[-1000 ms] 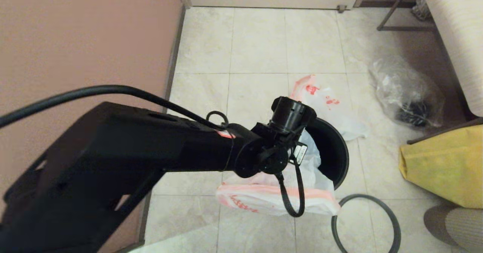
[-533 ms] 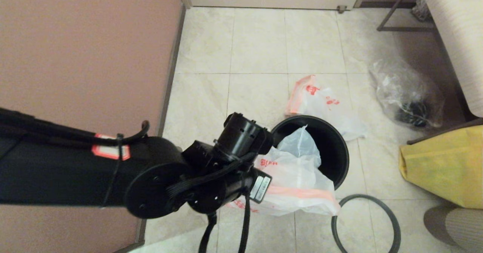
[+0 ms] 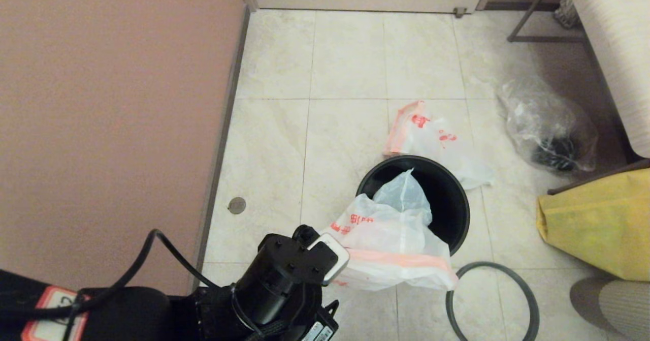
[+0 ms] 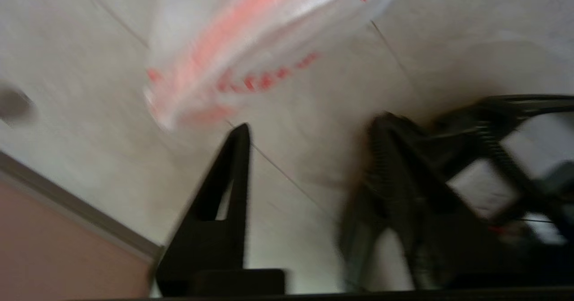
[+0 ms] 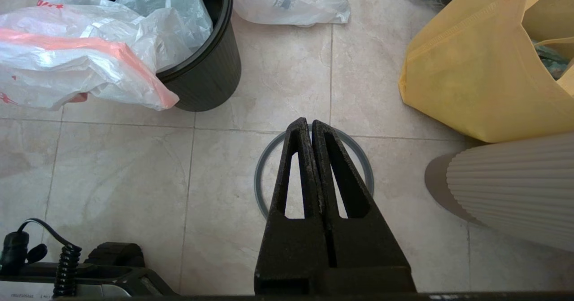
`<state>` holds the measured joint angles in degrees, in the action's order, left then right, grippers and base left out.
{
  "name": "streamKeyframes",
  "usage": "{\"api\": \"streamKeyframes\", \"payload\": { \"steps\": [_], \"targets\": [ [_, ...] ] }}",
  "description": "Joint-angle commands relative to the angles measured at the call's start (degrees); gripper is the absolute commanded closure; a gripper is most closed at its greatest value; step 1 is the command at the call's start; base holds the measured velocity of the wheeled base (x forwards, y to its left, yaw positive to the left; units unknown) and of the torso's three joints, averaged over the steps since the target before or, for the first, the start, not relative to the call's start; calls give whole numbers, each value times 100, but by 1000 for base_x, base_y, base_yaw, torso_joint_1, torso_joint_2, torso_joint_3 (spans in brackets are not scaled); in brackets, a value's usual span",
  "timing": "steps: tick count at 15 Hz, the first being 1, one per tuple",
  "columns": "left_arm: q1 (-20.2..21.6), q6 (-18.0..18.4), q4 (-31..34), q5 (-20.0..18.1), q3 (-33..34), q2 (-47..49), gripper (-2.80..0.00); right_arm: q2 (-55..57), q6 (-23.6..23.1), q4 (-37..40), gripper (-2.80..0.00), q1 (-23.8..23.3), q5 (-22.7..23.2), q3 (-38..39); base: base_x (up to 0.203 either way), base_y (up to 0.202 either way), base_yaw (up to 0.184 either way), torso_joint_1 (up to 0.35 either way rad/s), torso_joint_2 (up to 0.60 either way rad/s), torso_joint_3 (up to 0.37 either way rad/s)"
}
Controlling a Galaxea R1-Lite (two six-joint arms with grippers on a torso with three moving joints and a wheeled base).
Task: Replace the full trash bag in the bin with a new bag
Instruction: Put the new garbage bag on the trash can
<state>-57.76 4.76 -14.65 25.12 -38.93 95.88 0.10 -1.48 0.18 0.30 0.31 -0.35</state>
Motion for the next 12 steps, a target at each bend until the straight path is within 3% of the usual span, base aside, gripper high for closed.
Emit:
{"api": "streamKeyframes", "payload": {
  "steps": [1,4,5,7,12],
  "targets": [
    [283,677,-578,10,198,164,-280,8,-2,-1,0,5,4,0,0,0,0,0,0,0],
    [832,2247,-1590,4,375,213,-280,8,-2,-1,0,5,4,0,0,0,0,0,0,0],
    [916,2549,-1907,2,484,195,-280,8,-2,-1,0,5,4,0,0,0,0,0,0,0],
    [969,2813,-1938,6,487,256,-280,8,-4,-1,0,5,4,0,0,0,0,0,0,0],
    [960,2831,-1968,1,454,587,-280,8,-2,-1,0,5,4,0,0,0,0,0,0,0]
  ]
}}
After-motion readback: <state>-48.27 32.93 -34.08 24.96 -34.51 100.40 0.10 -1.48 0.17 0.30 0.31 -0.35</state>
